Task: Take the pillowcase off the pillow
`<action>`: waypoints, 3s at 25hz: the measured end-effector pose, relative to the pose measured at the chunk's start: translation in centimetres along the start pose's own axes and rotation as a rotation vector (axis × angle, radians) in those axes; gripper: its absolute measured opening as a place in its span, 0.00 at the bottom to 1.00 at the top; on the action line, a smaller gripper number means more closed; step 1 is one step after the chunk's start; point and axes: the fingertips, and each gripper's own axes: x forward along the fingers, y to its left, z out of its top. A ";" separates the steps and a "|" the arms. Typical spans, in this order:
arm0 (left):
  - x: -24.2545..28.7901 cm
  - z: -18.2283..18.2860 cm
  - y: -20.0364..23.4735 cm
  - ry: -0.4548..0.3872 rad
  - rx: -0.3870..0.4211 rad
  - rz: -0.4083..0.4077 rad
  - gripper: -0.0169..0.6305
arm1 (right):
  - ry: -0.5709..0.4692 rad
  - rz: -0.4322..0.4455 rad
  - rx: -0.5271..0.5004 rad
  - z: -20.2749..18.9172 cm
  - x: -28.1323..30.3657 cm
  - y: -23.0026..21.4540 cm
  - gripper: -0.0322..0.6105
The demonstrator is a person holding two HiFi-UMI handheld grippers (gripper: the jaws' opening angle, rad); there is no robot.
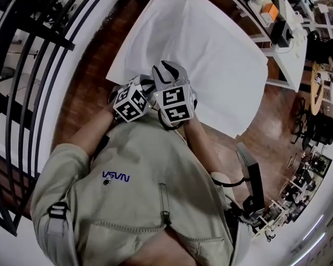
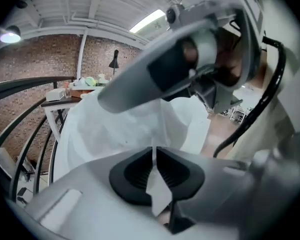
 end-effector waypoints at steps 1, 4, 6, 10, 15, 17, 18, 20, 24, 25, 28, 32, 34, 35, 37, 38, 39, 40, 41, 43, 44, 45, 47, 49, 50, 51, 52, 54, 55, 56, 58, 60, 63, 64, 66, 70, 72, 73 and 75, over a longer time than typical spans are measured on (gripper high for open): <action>0.0 -0.1 -0.1 0.000 -0.004 0.002 0.08 | 0.052 -0.007 -0.030 -1.1 0.5 -0.3 0.21; -0.5 -0.1 1.1 -0.024 -0.037 0.061 0.06 | 0.194 -0.047 -0.062 -4.7 0.9 -1.6 0.21; -1.1 -0.1 2.6 -0.051 -0.073 0.126 0.05 | 0.224 -0.075 -0.034 -6.1 0.4 -2.5 0.21; -2.1 1.5 5.0 -0.107 -0.129 0.182 0.06 | 0.220 -0.108 0.036 -7.1 -1.1 -3.0 0.21; -0.5 2.9 5.5 -0.078 -0.162 0.051 0.19 | 0.196 -0.113 0.130 -7.5 -2.6 -2.1 0.21; 0.9 2.1 5.6 -0.033 -0.174 0.013 0.24 | 0.189 -0.109 0.192 -8.0 -3.0 -1.5 0.21; 1.4 1.7 5.6 -0.018 -0.180 -0.003 0.24 | 0.189 -0.109 0.224 -8.4 -3.3 -1.2 0.21; 1.8 1.5 5.4 -0.006 -0.191 -0.035 0.24 | 0.195 -0.112 0.276 -9.1 -3.6 -0.8 0.21; 1.3 1.8 5.2 0.007 -0.178 -0.086 0.23 | 0.223 -0.051 0.392 -10.4 -3.2 1.2 0.24; 0.9 1.8 5.0 0.010 -0.178 -0.105 0.23 | 0.231 -0.032 0.415 -10.7 -2.9 1.7 0.24; -0.2 1.6 3.6 0.020 -0.204 -0.199 0.29 | 0.234 -0.022 0.452 -11.3 -2.6 2.1 0.24; 1.3 0.9 2.4 0.064 -0.213 -0.227 0.39 | 0.209 -0.018 0.465 -11.1 -2.2 1.9 0.24; 2.0 0.8 2.6 0.066 -0.209 -0.203 0.34 | 0.198 -0.019 0.453 -10.8 -1.7 2.1 0.20; 2.1 0.8 2.7 0.065 -0.211 -0.195 0.32 | 0.191 -0.020 0.455 -10.7 -1.5 2.2 0.19; 2.2 0.8 3.0 0.060 -0.221 -0.189 0.29 | 0.174 -0.024 0.479 -10.7 -1.1 2.2 0.18; 2.2 0.9 3.0 0.056 -0.228 -0.190 0.28 | 0.164 -0.030 0.491 -10.8 -0.9 2.1 0.16; 2.2 0.9 3.1 0.050 -0.234 -0.191 0.28 | 0.156 -0.040 0.497 -10.9 -0.8 2.0 0.07; 2.1 1.0 3.2 0.044 -0.238 -0.190 0.26 | 0.148 -0.053 0.500 -10.9 -0.9 1.8 0.06; 1.9 1.0 3.2 0.038 -0.242 -0.187 0.26 | 0.141 -0.067 0.502 -11.0 -1.0 1.6 0.06; 1.5 1.1 3.4 0.026 -0.253 -0.177 0.26 | 0.124 -0.098 0.526 -11.2 -1.6 0.9 0.06; 1.3 1.0 3.6 0.020 -0.261 -0.169 0.26 | 0.118 -0.115 0.545 -11.4 -1.9 0.5 0.06; 1.3 0.9 3.9 0.017 -0.268 -0.158 0.26 | 0.116 -0.132 0.561 -11.6 -2.2 0.2 0.06; 1.3 0.8 4.3 0.013 -0.280 -0.139 0.30 | 0.115 -0.162 0.584 -12.1 -2.7 -0.3 0.06; 1.5 0.9 4.3 0.013 -0.293 -0.138 0.33 | 0.113 -0.176 0.594 -12.4 -3.2 -0.6 0.06; 1.7 0.9 4.2 0.017 -0.296 -0.141 0.33 | 0.113 -0.176 0.596 -12.4 -3.2 -0.6 0.06; 1.9 0.9 4.1 0.023 -0.295 -0.144 0.33 | 0.113 -0.170 0.595 -12.4 -3.2 -0.4 0.06; 2.2 1.0 4.0 0.032 -0.287 -0.147 0.32 | 0.116 -0.161 0.592 -12.4 -3.1 -0.3 0.06; 2.4 1.4 3.7 0.048 -0.252 -0.154 0.25 | 0.125 -0.140 0.582 -12.5 -2.9 0.1 0.06; 2.4 1.8 3.6 0.047 -0.237 -0.158 0.20 | 0.130 -0.130 0.577 -12.5 -2.7 0.2 0.06; 2.2 2.2 3.6 0.038 -0.231 -0.161 0.16 | 0.132 -0.120 0.572 -12.5 -2.6 0.3 0.06; 1.5 3.4 3.8 0.002 -0.240 -0.163 0.09 | 0.130 -0.107 0.563 -12.5 -2.3 0.5 0.06; 0.9 4.6 4.2 -0.039 -0.242 -0.158 0.08 | 0.117 -0.110 0.544 -12.1 -2.2 0.4 0.06; 0.1 5.9 5.1 -0.085 -0.243 -0.139 0.07 | 0.108 -0.124 0.507 -11.5 -2.5 0.2 0.06; -0.2 6.3 5.6 -0.100 -0.251 -0.132 0.07 | 0.109 -0.129 0.496 -11.4 -2.7 0.1 0.06; -0.7 6.9 6.6 -0.128 -0.275 -0.120 0.07 | 0.113 -0.144 0.486 -11.6 -3.3 -0.2 0.06; -2.2 9.2 9.1 -0.224 -0.372 -0.077 0.06 | 0.223 -0.207 0.504 -15.5 -5.6 -1.3 0.05; -3.7 10.6 11.6 -0.295 -0.444 -0.039 0.06 | 0.280 -0.239 0.567 -19.3 -7.0 -1.6 0.05; -4.3 11.2 12.5 -0.311 -0.456 -0.034 0.06 | 0.269 -0.241 0.616 -20.7 -7.7 -1.6 0.05; -5.0 12.0 12.9 -0.300 -0.431 -0.057 0.06 | 0.177 -0.234 0.690 -21.1 -8.9 -1.9 0.05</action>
